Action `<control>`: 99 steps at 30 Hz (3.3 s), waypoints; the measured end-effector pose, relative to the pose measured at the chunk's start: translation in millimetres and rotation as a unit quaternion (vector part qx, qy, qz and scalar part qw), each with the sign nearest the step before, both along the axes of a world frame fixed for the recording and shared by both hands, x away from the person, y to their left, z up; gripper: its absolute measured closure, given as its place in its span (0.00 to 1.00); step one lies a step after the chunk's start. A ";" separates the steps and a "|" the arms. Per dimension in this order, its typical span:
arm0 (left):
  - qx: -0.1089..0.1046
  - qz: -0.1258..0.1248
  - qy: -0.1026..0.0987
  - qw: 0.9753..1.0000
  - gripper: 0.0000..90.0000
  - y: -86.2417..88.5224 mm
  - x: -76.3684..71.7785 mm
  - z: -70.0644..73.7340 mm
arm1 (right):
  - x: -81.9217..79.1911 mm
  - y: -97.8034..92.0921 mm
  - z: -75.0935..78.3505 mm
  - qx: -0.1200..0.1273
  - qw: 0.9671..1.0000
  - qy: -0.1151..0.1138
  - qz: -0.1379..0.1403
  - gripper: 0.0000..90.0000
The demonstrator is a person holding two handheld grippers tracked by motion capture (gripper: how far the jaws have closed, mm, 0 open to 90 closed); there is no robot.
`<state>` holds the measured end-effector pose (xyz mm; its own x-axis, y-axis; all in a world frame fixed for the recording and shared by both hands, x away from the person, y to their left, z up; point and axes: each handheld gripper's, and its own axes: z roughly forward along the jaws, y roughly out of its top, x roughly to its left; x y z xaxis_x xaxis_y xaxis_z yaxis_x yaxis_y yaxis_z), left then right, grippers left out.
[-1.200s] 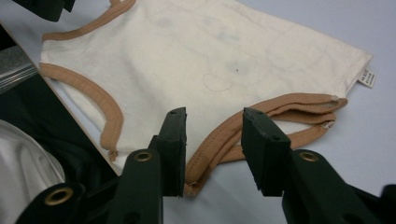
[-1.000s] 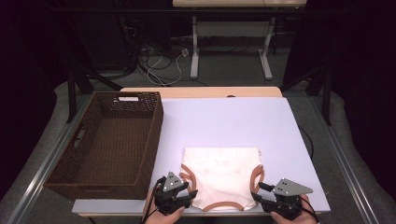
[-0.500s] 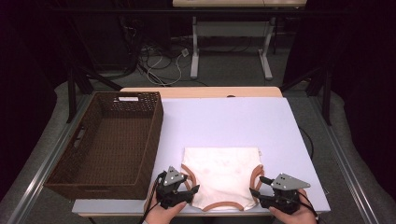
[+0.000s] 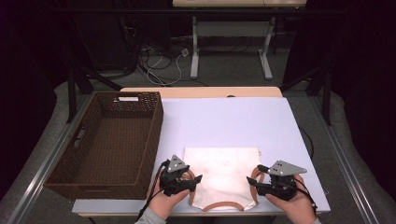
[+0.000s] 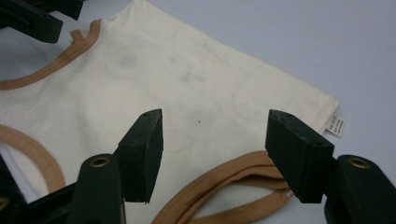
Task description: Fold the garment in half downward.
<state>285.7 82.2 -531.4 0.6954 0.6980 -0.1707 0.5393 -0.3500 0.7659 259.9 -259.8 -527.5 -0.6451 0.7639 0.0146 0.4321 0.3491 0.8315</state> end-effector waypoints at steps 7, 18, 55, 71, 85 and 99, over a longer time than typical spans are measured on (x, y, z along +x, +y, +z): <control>0.000 0.000 -0.004 1.000 0.41 -5.1 14.4 8.6 | 16.7 0.6 9.3 0.009 1.000 -0.012 -0.017 0.33; 0.000 0.004 -0.009 1.000 0.31 -16.6 39.5 14.6 | 37.0 2.9 17.8 0.006 0.999 0.008 -0.034 0.19; 0.073 0.074 0.047 0.993 0.47 -4.7 113.8 4.5 | 104.4 8.7 18.2 -0.057 0.997 0.036 -0.043 0.30; 0.088 0.095 0.067 0.989 0.60 2.4 116.0 -9.6 | 104.6 6.6 17.9 -0.043 0.997 0.035 -0.049 0.31; 0.084 0.110 0.080 0.987 0.71 1.1 118.0 -17.6 | 106.0 4.5 17.3 -0.042 0.997 0.037 -0.055 0.32; 0.071 0.108 0.106 0.986 0.94 -1.3 116.9 -17.0 | 108.5 0.8 14.3 -0.041 0.996 0.039 -0.063 0.34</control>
